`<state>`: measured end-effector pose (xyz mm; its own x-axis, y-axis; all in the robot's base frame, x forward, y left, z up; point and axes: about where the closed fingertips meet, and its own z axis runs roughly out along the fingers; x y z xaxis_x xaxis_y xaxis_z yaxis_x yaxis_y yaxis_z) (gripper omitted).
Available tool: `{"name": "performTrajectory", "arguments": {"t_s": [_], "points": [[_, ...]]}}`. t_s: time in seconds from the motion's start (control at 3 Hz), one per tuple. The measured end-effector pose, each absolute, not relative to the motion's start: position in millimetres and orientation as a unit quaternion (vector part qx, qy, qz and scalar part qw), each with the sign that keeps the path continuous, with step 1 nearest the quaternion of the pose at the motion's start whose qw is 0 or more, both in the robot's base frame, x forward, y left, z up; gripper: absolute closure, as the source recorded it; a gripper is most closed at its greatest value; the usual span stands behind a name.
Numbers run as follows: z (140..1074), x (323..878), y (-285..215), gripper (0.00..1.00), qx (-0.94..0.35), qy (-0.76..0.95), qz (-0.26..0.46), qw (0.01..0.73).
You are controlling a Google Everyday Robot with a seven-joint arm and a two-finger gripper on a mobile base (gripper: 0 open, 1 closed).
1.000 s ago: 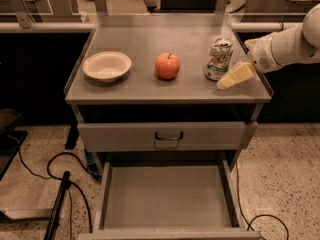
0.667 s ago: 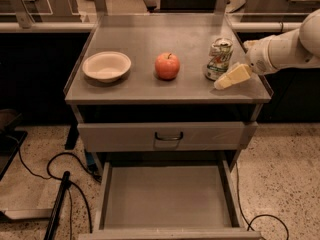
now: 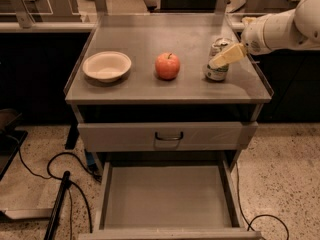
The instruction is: Place 7up can into middle drawer
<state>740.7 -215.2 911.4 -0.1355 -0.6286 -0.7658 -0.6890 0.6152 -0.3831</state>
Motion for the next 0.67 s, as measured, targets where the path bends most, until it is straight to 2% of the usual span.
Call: {"name": "performTrajectory", "arguments": {"t_s": [0.33,0.67], "points": [[911.4,740.7,-215.2,0.0,-0.438,0.753,0.031,0.491],[911.4,740.7,-215.2,0.18,-0.438,0.753,0.031,0.491]]}}
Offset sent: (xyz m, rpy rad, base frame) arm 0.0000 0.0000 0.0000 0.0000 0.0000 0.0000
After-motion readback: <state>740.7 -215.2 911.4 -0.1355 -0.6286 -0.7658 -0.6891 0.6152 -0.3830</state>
